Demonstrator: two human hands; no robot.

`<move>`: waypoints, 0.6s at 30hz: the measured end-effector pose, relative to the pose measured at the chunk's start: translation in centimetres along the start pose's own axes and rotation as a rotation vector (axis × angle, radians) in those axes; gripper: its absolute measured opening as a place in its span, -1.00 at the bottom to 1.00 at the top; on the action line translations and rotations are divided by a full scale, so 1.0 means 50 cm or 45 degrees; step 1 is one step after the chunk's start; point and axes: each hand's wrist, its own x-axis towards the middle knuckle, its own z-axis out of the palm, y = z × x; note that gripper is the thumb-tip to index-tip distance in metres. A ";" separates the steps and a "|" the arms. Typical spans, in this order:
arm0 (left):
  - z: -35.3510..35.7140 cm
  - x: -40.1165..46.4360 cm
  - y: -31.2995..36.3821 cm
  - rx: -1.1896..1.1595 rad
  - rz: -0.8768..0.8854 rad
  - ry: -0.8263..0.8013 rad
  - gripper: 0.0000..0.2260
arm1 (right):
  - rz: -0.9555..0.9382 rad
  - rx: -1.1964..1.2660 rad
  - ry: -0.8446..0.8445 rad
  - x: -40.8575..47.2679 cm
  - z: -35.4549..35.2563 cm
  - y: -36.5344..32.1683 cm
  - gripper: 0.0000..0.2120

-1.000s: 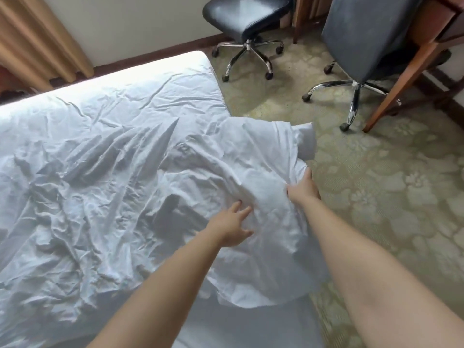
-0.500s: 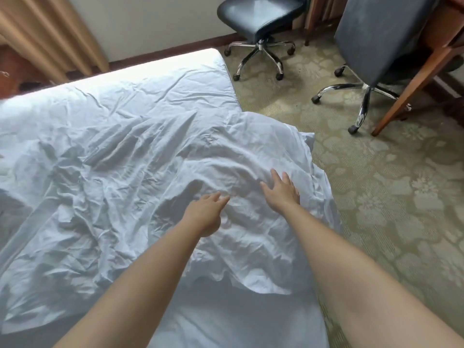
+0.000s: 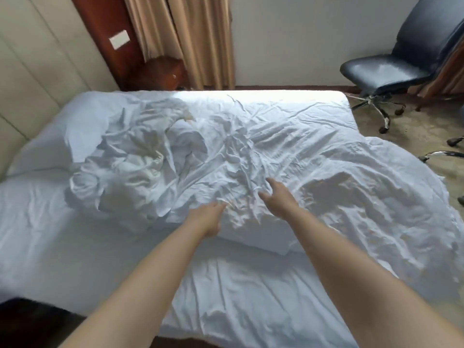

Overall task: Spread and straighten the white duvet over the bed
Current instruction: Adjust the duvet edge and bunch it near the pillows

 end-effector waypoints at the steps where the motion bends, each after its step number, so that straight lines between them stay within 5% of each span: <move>1: 0.002 -0.025 -0.051 -0.010 -0.036 0.006 -0.46 | -0.052 -0.001 -0.036 -0.009 0.042 -0.048 -0.43; 10: 0.046 -0.091 -0.333 -0.115 -0.223 0.001 -0.43 | -0.201 -0.019 -0.200 0.024 0.254 -0.290 -0.43; 18: 0.061 -0.025 -0.506 -0.044 -0.433 0.109 -0.40 | -0.036 0.383 -0.301 0.185 0.393 -0.410 -0.39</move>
